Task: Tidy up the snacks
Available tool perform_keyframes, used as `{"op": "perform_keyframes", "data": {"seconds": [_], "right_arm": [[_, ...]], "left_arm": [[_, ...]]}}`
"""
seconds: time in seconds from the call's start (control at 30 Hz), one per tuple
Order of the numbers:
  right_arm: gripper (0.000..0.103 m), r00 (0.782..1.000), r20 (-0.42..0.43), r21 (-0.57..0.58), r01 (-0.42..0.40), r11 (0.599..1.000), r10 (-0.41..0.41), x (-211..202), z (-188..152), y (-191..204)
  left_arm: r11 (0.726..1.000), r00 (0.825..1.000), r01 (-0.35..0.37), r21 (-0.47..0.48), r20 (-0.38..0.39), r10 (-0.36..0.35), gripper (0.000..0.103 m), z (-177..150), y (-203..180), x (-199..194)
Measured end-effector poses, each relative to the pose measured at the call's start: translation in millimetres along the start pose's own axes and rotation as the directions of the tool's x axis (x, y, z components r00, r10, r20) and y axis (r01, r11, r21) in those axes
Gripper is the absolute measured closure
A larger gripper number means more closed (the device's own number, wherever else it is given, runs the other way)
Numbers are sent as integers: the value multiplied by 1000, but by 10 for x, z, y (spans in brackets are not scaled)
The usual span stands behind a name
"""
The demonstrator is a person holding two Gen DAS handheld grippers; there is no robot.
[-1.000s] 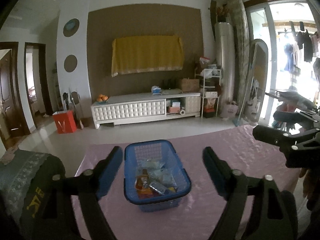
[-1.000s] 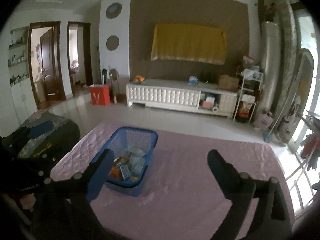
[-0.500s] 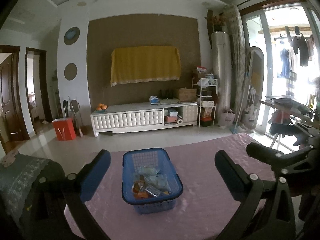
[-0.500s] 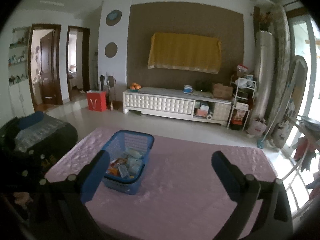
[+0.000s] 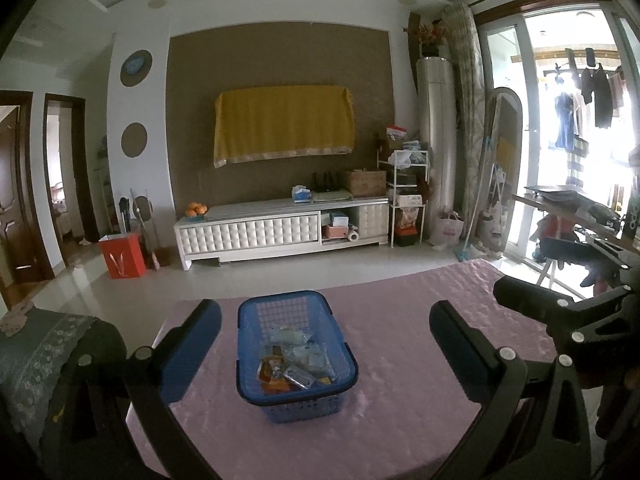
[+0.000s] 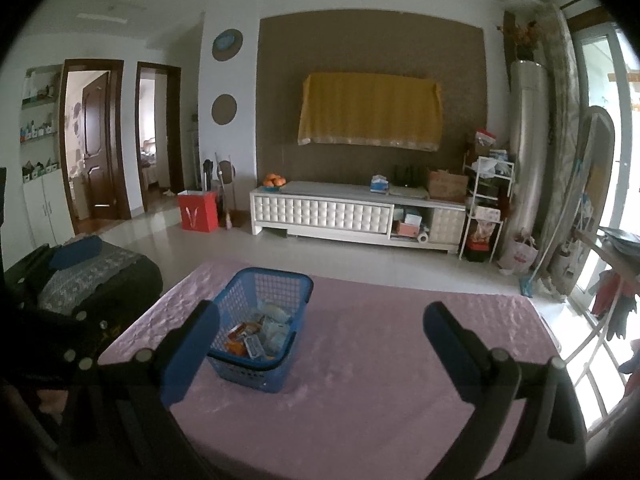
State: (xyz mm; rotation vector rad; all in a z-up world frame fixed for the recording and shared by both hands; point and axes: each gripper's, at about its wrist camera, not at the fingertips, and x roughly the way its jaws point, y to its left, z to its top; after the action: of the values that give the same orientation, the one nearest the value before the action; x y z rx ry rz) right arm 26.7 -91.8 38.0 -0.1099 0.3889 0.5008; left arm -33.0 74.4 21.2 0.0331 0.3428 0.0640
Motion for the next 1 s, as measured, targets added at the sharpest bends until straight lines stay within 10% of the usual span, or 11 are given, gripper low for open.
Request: {"op": "perform_keyframes", "data": {"seconds": [1.0], "right_arm": [[0, 1000, 8, -12, -9, 1000, 9, -70, 30, 51]], "left_arm": [[1000, 1000, 13, 2, -6, -13, 0, 12, 31, -55]]}}
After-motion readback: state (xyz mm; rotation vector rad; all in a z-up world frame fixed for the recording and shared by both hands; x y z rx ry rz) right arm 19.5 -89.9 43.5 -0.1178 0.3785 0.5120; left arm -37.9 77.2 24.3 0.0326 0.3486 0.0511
